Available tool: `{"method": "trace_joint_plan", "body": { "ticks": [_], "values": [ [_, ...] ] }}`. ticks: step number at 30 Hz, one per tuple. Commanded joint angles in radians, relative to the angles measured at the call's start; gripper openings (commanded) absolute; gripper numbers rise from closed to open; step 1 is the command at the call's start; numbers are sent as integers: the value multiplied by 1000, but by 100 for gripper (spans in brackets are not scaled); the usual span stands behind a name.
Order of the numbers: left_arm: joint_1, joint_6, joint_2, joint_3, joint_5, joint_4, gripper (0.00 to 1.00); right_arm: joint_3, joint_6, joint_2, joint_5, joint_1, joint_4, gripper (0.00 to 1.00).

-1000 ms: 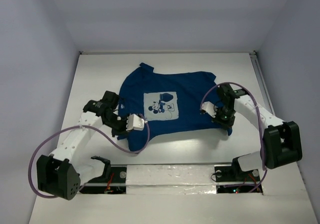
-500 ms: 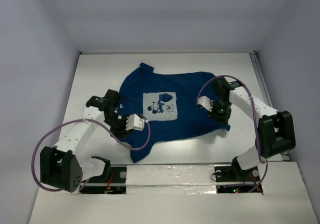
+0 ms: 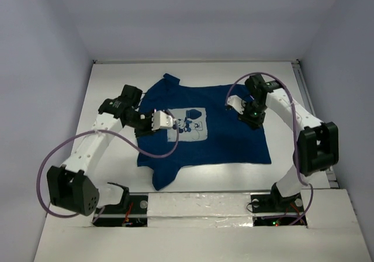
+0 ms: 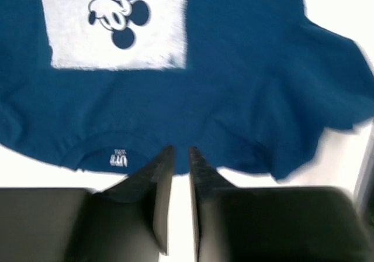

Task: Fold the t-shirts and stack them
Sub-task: Flatten out the tshirt

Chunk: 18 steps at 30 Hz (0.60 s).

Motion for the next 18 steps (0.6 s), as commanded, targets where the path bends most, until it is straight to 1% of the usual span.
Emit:
{"method": "trace_joint_plan", "body": {
  "ticks": [1,2,3,4,5,6,7,8,9,10,12,14,18],
  "values": [
    [-2,-116,105,-37,12,187,11,71,67,81,-42,4,147,27],
    [-2,-147,129,-42,-15,270,8,80,93,117,-38,4,181,18],
    [-2,-179,152,-42,-31,311,5,100,126,137,-38,4,201,15],
    [-2,-247,201,-39,-46,353,0,113,145,156,-42,4,236,11],
    [-2,-292,226,-33,-74,437,0,128,172,174,-39,4,259,5],
    [-2,-334,249,-25,-82,473,0,146,230,211,-38,4,276,0],
    [7,-363,275,-2,-80,496,0,178,254,225,-44,4,297,0],
    [7,-416,333,13,-82,516,0,194,277,240,-50,4,308,0],
    [7,-446,364,34,-89,519,0,214,332,269,-56,4,316,0],
    [7,-475,431,83,-97,519,0,238,350,280,-65,4,323,0],
    [7,-533,494,146,-128,507,0,258,409,309,-70,4,331,0],
    [7,-562,568,169,-155,517,0,277,432,323,-64,4,333,0],
    [17,-604,630,185,-224,566,0,305,486,368,-42,4,316,0]
  ]
}}
